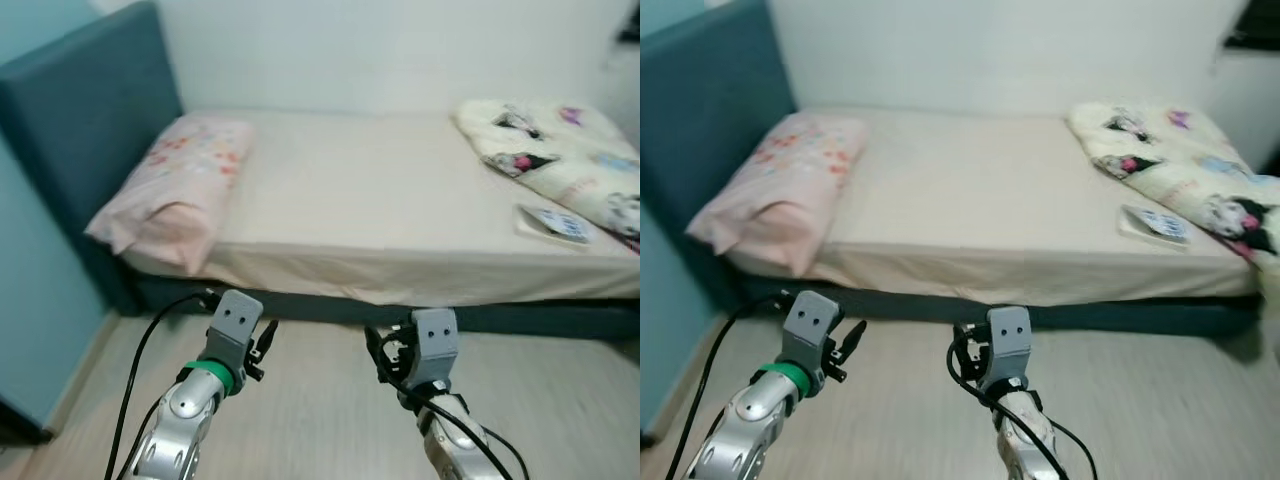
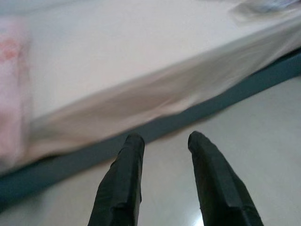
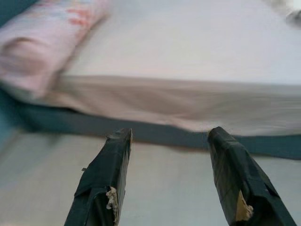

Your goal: Clean up the room

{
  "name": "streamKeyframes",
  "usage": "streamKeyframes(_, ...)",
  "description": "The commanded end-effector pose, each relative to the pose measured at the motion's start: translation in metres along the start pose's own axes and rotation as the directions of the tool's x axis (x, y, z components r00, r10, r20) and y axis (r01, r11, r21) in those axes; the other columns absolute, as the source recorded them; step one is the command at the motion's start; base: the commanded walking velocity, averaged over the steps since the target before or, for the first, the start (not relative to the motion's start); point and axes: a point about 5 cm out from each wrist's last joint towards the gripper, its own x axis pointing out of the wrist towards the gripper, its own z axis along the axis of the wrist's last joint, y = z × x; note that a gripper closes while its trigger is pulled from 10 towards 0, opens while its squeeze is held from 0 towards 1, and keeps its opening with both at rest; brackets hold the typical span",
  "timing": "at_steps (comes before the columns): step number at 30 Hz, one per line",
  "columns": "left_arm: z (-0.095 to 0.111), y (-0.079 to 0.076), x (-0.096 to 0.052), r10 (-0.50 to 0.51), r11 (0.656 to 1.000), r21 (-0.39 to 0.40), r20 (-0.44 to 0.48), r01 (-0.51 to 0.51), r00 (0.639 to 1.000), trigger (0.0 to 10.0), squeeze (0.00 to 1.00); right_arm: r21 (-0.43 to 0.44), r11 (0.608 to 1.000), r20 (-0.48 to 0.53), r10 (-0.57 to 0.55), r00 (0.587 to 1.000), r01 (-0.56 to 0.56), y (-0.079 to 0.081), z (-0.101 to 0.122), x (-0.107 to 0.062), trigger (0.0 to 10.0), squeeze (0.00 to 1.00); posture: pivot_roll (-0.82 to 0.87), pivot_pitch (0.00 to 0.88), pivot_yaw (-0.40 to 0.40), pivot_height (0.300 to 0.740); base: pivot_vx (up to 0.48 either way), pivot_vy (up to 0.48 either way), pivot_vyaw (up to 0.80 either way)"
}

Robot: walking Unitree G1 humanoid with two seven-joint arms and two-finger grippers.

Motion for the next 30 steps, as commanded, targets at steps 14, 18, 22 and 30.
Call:
streamKeyframes(14,-0.0089,-0.0058,-0.0077,0.021,0.999,0.024,-0.018,-0.021,1.000,10.0,0.00,-0.174,0.981,0.040,0.098,0.994,-0.090,0.0090,0.0017,-0.0009,10.0,0.00,-0.07,0.065,0.009,0.715,0.000,0.000,-0.80)
streamKeyframes(18,-0.0096,-0.0070,-0.0110,0.024,0.999,0.024,-0.017,-0.023,1.000,10.0,0.00,-0.181,0.979,0.039,0.106,0.994,-0.097,0.0084,0.0023,0.0021,10.0,0.00,-0.07,0.067,0.007,0.715,0.000,0.000,-0.80)
streamKeyframes(22,-0.0094,-0.0023,-0.0120,0.035,0.999,0.034,-0.017,-0.035,0.999,10.0,0.00,-0.180,0.979,0.052,0.109,0.993,-0.098,0.0121,0.0041,0.0058,10.0,0.00,-0.06,0.065,0.014,0.715,0.000,0.000,-0.80)
streamKeyframes(30,-0.0052,-0.0007,-0.0056,0.037,0.999,0.033,-0.006,-0.037,0.999,10.0,0.00,-0.173,0.981,0.060,0.099,0.993,-0.087,0.0111,0.0044,0.0044,10.0,0.00,-0.09,0.060,0.025,0.715,0.000,0.000,-0.80)
